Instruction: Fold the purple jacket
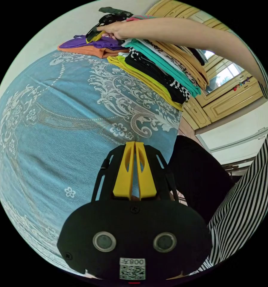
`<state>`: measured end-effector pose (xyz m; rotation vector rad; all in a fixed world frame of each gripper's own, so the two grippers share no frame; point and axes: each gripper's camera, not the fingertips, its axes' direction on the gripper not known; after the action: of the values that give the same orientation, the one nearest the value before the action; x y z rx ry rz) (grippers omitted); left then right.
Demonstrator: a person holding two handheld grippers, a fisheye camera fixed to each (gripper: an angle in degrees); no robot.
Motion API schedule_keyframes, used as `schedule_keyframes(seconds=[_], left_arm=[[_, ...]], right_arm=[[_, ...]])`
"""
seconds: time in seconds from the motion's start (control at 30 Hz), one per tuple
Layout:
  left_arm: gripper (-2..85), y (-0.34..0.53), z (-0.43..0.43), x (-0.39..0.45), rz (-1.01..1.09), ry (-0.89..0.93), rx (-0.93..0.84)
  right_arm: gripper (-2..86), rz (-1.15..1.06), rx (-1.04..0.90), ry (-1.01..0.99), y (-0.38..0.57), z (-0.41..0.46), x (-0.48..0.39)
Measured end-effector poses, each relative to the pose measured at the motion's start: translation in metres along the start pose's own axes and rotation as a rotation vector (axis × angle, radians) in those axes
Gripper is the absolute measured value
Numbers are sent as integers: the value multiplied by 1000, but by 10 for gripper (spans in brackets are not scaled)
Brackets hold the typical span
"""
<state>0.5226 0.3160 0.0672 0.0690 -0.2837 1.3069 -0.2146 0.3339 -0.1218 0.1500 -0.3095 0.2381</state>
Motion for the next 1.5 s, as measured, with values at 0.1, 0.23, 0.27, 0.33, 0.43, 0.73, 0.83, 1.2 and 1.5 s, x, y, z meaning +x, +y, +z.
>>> schedule_keyframes(seconds=[0.1,0.23,0.27,0.33,0.43,0.73,0.83,1.2,1.5], left_arm=[[2,10,-18,-4,-12,28,15],[2,22,-44,-5,-29,43,16],[2,23,-47,-5,-36,44,13],[1,27,-63,-5,-68,55,-1],[1,35,-88,-4,-89,85,9],[1,86,-201,-8,-243,77,176],[1,116,-253,-10,-340,83,291],[6,254,-377,26,-660,72,514],[59,268,-403,56,-669,248,575]], right_arm=[[60,11,18,5,-8,8,0],[23,73,32,-52,-16,8,9],[21,82,36,-62,-17,6,11],[14,109,64,-74,-22,-6,14],[10,106,112,-61,-29,-30,19],[5,10,303,-303,-32,-132,25],[4,-143,354,-417,-4,-171,-4],[4,-469,10,-905,209,-144,-148],[6,-353,-182,-949,277,-80,-141]])
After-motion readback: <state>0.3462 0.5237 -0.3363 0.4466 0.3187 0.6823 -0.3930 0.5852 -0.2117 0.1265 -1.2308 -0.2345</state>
